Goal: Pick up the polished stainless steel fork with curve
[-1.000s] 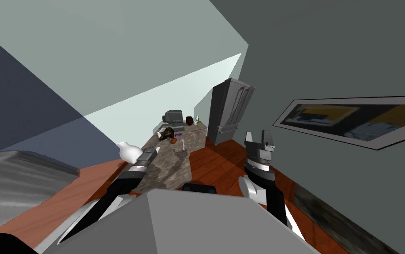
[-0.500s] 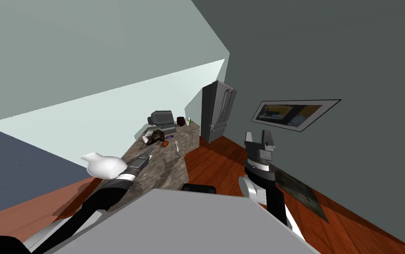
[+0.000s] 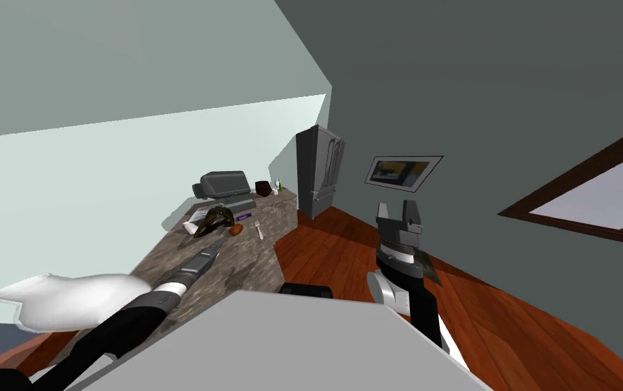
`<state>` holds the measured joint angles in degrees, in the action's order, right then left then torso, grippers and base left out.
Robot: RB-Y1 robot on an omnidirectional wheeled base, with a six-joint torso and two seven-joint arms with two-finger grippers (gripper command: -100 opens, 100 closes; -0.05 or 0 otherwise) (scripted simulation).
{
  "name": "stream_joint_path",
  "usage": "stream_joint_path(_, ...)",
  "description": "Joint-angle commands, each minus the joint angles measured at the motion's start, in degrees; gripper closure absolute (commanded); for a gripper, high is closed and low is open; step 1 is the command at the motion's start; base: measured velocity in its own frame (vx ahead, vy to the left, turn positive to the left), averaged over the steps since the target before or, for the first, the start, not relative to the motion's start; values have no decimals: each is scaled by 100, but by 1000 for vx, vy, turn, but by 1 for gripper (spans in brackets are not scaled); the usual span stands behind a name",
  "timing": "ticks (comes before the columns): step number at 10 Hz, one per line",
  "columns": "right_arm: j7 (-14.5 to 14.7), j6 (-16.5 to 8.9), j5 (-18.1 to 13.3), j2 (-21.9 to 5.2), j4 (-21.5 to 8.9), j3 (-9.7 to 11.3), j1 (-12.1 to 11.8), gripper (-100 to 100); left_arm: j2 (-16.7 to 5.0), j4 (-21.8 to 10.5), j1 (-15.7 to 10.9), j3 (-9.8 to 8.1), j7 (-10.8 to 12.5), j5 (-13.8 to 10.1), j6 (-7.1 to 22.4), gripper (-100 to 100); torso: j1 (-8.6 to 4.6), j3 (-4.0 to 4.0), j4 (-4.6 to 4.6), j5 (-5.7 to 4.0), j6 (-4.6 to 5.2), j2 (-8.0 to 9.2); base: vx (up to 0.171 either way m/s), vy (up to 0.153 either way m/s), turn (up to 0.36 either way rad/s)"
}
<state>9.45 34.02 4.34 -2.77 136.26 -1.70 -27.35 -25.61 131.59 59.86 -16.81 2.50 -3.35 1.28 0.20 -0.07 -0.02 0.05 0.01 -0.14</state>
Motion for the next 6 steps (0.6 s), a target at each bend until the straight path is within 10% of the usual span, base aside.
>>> stream_joint_path(1,0,0,0,0,0,0,0,0,-286,-120,286,-121,-12,-156,234,-100,0,0,0,0,0,0,8,9,-472)
stream_joint_path(6,0,0,0,0,0,0,-1,0,-885,-321,905,-308,2,-501,669,-100,0,-7,-2,0,-2,-11,21,6,-287)
